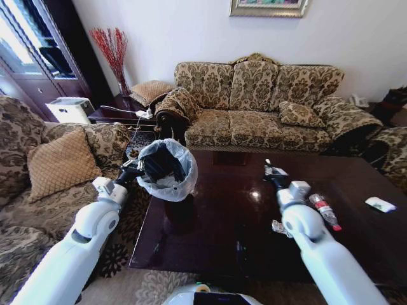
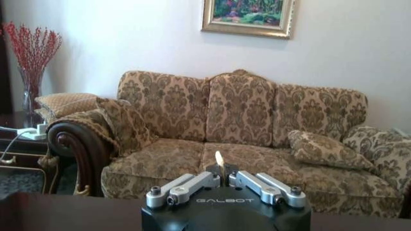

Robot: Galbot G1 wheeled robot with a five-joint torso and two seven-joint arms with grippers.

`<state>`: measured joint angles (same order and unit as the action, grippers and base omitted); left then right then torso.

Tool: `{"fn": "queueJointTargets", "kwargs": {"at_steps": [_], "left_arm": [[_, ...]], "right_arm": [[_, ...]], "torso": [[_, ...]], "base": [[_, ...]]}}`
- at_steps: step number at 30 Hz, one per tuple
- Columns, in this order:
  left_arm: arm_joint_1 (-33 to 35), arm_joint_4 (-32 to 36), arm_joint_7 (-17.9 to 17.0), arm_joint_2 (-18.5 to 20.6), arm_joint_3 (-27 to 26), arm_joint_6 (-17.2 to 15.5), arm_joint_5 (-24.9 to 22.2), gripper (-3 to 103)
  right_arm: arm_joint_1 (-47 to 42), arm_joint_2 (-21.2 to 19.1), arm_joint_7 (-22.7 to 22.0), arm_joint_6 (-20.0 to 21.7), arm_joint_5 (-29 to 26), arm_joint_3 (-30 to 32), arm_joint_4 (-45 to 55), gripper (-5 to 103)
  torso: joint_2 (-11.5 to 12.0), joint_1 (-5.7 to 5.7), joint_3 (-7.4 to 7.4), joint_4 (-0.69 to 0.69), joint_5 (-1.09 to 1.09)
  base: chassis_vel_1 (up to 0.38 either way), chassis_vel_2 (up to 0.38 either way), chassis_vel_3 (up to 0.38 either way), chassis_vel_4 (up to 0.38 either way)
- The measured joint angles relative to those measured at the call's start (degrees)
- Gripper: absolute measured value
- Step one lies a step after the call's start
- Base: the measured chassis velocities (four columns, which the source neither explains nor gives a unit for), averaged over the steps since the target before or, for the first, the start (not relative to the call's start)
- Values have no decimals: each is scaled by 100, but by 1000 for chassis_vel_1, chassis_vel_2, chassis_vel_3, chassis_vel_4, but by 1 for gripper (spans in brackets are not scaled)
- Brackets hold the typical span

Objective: Move to the front of the table and place the trash on the table into the trash bin.

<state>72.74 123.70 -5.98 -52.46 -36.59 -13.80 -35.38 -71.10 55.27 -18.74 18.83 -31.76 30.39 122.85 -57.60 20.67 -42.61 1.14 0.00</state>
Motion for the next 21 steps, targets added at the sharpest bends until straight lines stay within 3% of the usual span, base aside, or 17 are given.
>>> {"fn": "queueJointTargets", "kwargs": {"at_steps": [5,8,10,16,20,21], "left_arm": [[0,-6,42,-33,29,0,13,3],[8,-5,69,-52,31,0,25,3],[9,0,95,-62,35,12,30,3],[-27,0,104,-55,114,6,32,3],[-57,-6,107,-56,200,-61,44,3],[-57,-6,107,-56,200,-61,44,3]], "right_arm": [[-11,-23,0,12,-9,14,45,0],[290,-212,32,52,-356,-115,285,0],[1082,-631,204,89,-1153,-507,704,0],[1922,-833,327,35,-1663,-1236,351,0],[3378,-758,124,71,-2145,-2496,89,0],[3378,-758,124,71,-2145,-2496,89,0]], "torso": [[0,0,-1,2,-2],[0,1,-1,0,-3],[0,0,-1,2,0],[0,1,-1,0,-1],[0,2,-1,2,2],[0,2,-1,2,2]], "base": [[0,0,0,0],[0,0,0,0],[0,0,0,0],[0,0,0,0],[0,0,0,0],[0,0,0,0]]}}
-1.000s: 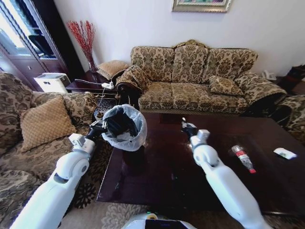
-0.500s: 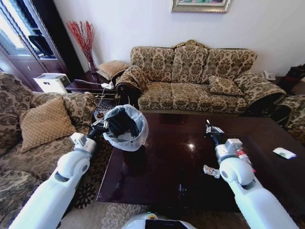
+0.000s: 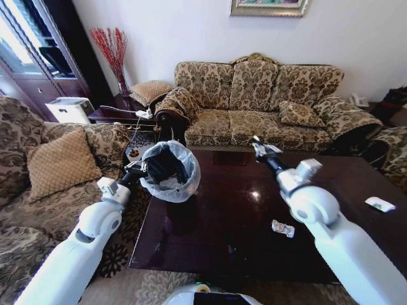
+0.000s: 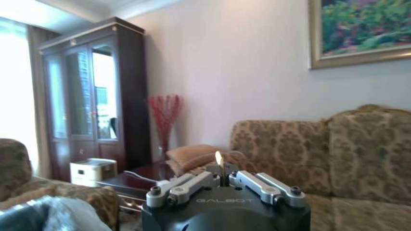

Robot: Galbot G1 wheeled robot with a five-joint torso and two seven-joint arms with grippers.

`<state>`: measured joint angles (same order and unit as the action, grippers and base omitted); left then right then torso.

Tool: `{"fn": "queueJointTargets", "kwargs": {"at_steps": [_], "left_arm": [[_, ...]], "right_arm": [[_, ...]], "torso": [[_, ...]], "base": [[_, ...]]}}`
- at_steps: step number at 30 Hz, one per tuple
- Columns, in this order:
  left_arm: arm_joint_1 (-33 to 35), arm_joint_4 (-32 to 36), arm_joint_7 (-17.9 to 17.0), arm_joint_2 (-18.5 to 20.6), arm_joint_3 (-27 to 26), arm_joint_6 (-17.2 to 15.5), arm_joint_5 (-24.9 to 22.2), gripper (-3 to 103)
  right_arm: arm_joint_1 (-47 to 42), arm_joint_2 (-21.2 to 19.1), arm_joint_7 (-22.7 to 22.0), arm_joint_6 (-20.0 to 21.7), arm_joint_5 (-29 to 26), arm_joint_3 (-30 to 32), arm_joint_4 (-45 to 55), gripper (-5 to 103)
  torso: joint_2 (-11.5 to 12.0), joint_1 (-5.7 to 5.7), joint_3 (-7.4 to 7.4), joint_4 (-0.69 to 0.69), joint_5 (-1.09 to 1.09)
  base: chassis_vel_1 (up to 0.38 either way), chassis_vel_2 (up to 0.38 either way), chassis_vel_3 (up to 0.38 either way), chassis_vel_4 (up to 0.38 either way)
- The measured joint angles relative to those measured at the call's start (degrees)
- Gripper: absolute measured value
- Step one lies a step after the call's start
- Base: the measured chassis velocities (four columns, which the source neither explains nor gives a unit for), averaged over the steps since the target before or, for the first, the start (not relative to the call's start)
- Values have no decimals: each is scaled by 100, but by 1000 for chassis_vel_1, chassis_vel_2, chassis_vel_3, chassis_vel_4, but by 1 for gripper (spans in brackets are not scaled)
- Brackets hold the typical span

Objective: Move to the front of the table and place the trash on the table into the trash bin.

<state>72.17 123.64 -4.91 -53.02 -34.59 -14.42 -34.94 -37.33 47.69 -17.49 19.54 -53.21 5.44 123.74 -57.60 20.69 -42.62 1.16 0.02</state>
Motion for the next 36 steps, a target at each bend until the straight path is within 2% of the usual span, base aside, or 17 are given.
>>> {"fn": "queueJointTargets", "kwargs": {"at_steps": [2,4,5,7,9,12,15,20,24,28,29,30,32,35,36], "left_arm": [[-12,0,-2,6,24,-35,10,3],[-13,0,-7,7,26,-41,11,3],[-24,-5,-16,17,34,-66,11,3],[-31,-28,-21,38,48,-93,11,3],[-36,-41,-22,49,56,-101,11,3],[-83,-111,-91,49,78,-168,10,3],[-111,-143,-129,27,78,-205,9,3],[-155,-200,-137,-1,62,-216,8,3],[-156,-232,-140,-2,18,-216,2,3],[-180,-264,-143,-46,-43,-216,1,3],[-186,-264,-144,-50,-49,-216,0,3],[-187,-263,-144,-51,-51,-216,0,3],[-187,-225,-147,-54,-51,-226,-2,3],[-178,-180,-150,-55,-51,-236,-3,3],[-171,-167,-150,-55,-51,-237,-4,3]], "right_arm": [[687,175,-159,48,-334,-653,-133,0],[816,207,-201,52,-400,-774,-155,0],[1322,331,-354,71,-669,-1262,-214,0],[1833,487,-504,96,-893,-1845,-267,0],[1996,548,-553,95,-924,-2072,-285,0],[2413,897,-622,97,-935,-2897,-442,0],[2583,1053,-660,102,-946,-3239,-535,0],[2806,1148,-698,186,-1077,-3680,-554,0],[2817,1114,-724,265,-1199,-3800,-420,0],[2760,1008,-721,554,-1272,-3820,-291,-2],[2756,1002,-718,611,-1285,-3820,-288,3],[2760,1007,-718,625,-1284,-3824,-297,3],[2784,1072,-751,628,-1256,-3869,-390,14],[2792,1127,-759,625,-1216,-3888,-452,19],[2792,1143,-759,623,-1187,-3896,-478,25]], "torso": [[0,0,0,1,0],[0,0,0,1,0],[0,0,0,2,0],[0,0,0,1,0],[0,0,0,1,0],[1,0,0,1,-1],[0,0,0,2,-1],[0,0,0,0,-1],[0,0,0,1,-3],[0,-1,1,0,-2],[0,-1,1,0,-3],[0,-1,1,-1,-3],[0,-1,1,-1,-2],[0,-1,1,0,-3],[0,-1,1,0,-2]], "base": [[0,0,0,0],[0,0,0,0],[0,0,0,0],[0,0,0,0],[0,0,0,0],[0,0,0,0],[0,0,0,0],[0,0,0,0],[0,0,0,0],[0,0,0,0],[0,0,0,0],[0,0,0,0],[0,0,0,0],[0,0,0,0],[0,0,0,0]]}}
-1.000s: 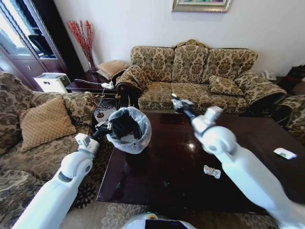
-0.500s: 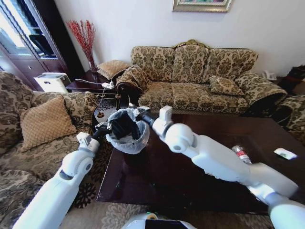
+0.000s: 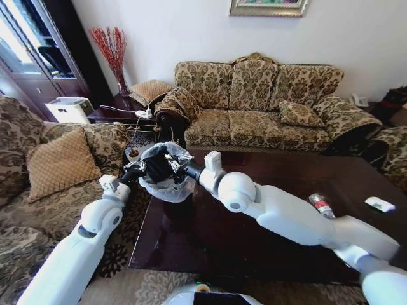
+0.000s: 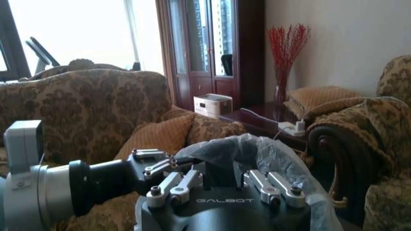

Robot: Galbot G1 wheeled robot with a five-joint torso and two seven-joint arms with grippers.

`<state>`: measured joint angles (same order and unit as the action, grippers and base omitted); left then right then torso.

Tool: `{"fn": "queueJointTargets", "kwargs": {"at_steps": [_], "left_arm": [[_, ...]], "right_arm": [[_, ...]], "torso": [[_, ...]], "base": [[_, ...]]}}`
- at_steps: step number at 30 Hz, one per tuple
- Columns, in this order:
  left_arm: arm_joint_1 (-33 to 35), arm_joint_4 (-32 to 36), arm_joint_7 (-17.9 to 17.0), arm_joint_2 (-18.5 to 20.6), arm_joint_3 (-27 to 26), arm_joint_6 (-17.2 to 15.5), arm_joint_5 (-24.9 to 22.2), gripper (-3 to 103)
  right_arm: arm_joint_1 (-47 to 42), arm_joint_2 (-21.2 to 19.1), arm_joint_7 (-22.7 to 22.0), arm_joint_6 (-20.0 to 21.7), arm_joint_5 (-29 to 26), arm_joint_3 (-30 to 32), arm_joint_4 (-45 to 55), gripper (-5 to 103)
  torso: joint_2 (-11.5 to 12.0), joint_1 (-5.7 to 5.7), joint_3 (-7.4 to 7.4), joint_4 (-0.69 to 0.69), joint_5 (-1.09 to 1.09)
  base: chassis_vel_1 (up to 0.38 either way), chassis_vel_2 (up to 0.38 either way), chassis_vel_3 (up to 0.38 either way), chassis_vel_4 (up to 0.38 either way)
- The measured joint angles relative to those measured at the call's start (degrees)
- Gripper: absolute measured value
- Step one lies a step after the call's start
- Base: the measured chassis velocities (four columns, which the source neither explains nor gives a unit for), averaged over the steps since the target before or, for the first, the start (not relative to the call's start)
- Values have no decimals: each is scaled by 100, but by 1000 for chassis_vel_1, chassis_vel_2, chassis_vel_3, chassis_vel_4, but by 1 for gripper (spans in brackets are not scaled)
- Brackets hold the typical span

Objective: Move to the front of the table and place the trash on the table into the trash bin.

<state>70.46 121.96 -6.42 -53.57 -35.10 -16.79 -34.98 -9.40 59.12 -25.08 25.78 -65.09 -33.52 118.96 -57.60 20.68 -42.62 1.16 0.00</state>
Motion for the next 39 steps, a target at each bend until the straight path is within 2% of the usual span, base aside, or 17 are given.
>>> {"fn": "queueJointTargets", "kwargs": {"at_steps": [8,10,11,13,14,15,16,20,23,24,26,30,31,32,34,35,39], "left_arm": [[72,67,-1,-34,-15,-8,4,3],[77,72,-2,-43,-15,-11,4,3],[79,74,-2,-49,-15,-16,4,3],[80,74,-3,-56,-15,-21,3,3],[81,74,-6,-65,-16,-34,3,3],[81,73,-6,-70,-16,-44,3,3],[82,70,-6,-88,-19,-75,3,3],[93,61,-6,-110,-32,-84,4,3],[125,54,8,-111,-63,-41,13,3],[125,54,8,-111,-63,-41,13,3],[137,50,34,-103,-75,28,23,3],[163,64,48,-79,-104,60,26,3],[183,74,54,-62,-129,76,28,3],[183,74,54,-62,-129,76,28,3],[182,75,68,-46,-138,98,28,3],[161,73,77,-45,-125,112,29,3],[155,74,97,-45,-102,119,28,3]], "right_arm": [[-23,60,11,-88,152,58,-95,57],[-11,55,11,-115,157,93,-73,57],[-7,48,7,-136,158,126,-47,68],[-6,33,1,-180,160,199,5,68],[-6,15,-14,-216,164,294,62,79],[-6,-4,-26,-230,169,355,96,79],[-9,-83,-52,-240,174,531,177,89],[-92,-246,-46,-149,166,918,267,95],[-532,-586,-67,22,179,1662,325,100],[-532,-586,-67,22,179,1662,325,100],[-1307,-981,-53,119,291,2413,384,100],[-1995,-1305,2,155,403,2926,480,100],[-2494,-1493,0,106,582,3267,567,100],[-2494,-1493,0,106,582,3267,567,100],[-3286,-1633,-141,-74,1110,3628,632,100],[-4061,-1592,-275,-209,1677,3989,632,100],[-4984,-1356,-257,-267,2188,4616,593,100]], "torso": [[0,0,0,0,0],[0,0,0,0,0],[0,0,0,0,0],[0,0,0,0,0],[0,0,0,0,0],[0,0,0,1,0],[0,0,0,1,0],[0,0,0,1,0],[0,0,0,1,-1],[0,0,0,1,-1],[0,0,0,1,-2],[0,0,0,-1,-4],[0,0,0,-1,-3],[0,0,0,-1,-3],[0,-1,1,-2,-3],[0,-1,0,0,-1],[0,-1,1,1,1]], "base": [[0,0,0,0],[0,0,0,0],[0,0,0,0],[0,0,0,0],[0,0,0,0],[0,0,0,0],[0,0,0,0],[0,0,0,0],[0,0,0,0],[0,0,0,0],[0,0,0,0],[0,0,0,0],[0,0,0,0],[0,0,0,0],[0,0,0,0],[0,0,0,0],[-8,-13,-9,-15]]}}
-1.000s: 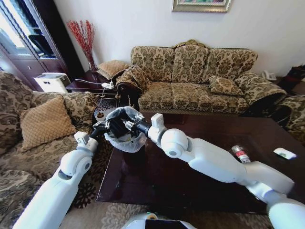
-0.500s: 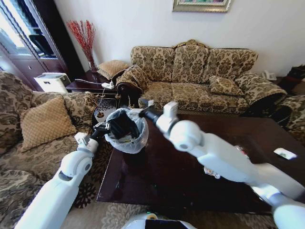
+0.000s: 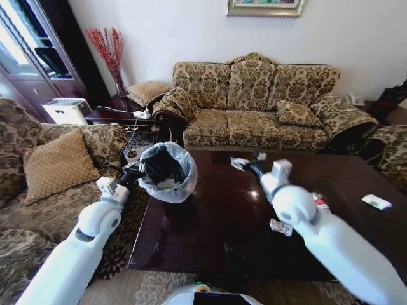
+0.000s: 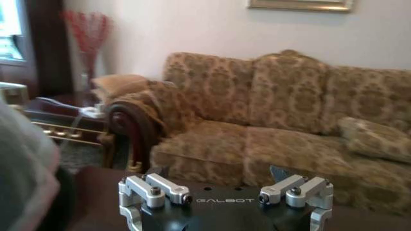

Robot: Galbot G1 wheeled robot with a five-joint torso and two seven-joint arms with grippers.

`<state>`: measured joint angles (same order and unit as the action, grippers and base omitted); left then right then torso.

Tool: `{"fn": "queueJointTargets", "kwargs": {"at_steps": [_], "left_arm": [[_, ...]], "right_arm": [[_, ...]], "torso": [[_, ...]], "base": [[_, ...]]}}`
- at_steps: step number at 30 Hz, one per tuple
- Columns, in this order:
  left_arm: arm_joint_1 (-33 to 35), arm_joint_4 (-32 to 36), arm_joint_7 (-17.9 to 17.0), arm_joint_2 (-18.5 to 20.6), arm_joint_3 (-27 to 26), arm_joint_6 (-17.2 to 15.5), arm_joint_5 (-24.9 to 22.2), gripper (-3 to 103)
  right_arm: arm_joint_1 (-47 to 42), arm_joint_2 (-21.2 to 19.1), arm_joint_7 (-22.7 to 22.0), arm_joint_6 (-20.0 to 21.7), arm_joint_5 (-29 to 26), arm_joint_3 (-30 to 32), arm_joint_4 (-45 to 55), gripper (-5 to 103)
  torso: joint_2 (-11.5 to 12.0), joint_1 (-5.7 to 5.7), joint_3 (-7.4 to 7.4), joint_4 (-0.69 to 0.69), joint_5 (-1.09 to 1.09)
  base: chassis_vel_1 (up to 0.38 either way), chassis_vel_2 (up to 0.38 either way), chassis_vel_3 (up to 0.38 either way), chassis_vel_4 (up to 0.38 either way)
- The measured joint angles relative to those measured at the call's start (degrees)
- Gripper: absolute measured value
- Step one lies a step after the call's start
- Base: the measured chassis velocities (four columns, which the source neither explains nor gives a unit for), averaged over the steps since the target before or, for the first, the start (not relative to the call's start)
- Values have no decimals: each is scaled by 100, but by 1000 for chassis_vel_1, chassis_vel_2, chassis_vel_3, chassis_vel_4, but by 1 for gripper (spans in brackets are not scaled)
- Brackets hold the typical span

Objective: Move to the front of the table and place the trash on the table into the trash bin.

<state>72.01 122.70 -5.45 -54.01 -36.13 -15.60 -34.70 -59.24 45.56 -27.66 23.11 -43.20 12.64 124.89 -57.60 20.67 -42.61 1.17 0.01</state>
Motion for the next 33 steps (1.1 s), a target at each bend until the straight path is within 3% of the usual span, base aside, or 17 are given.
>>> {"fn": "queueJointTargets", "kwargs": {"at_steps": [7,9,11,17,20,33], "left_arm": [[42,29,30,18,-27,37,0,3],[43,41,40,14,-34,63,-1,3],[41,67,55,-14,-18,72,0,3],[45,95,234,-47,22,177,-8,3],[54,115,362,-63,26,261,-23,3],[39,101,397,-80,6,302,-19,3]], "right_arm": [[-1124,449,100,-260,534,745,-105,100],[-1637,856,272,-455,924,1030,-248,100],[-1821,1257,301,-682,1280,903,-506,100],[-1802,1636,510,-886,1521,447,-954,100],[-1641,1936,701,-969,1928,93,-1388,100],[-1415,2389,579,-1023,2094,-285,-2225,100]], "torso": [[0,0,0,-1,-1],[-1,0,0,-1,2],[0,0,0,-2,-1],[0,0,-1,-2,0],[0,1,0,-4,-1],[0,1,-1,-1,-2]], "base": [[-64,-62,-54,-75],[-92,-97,-81,-81],[-91,-110,-103,-92],[-94,-102,-103,-88],[-63,-76,-68,-63],[-3,-4,-4,-3]]}}
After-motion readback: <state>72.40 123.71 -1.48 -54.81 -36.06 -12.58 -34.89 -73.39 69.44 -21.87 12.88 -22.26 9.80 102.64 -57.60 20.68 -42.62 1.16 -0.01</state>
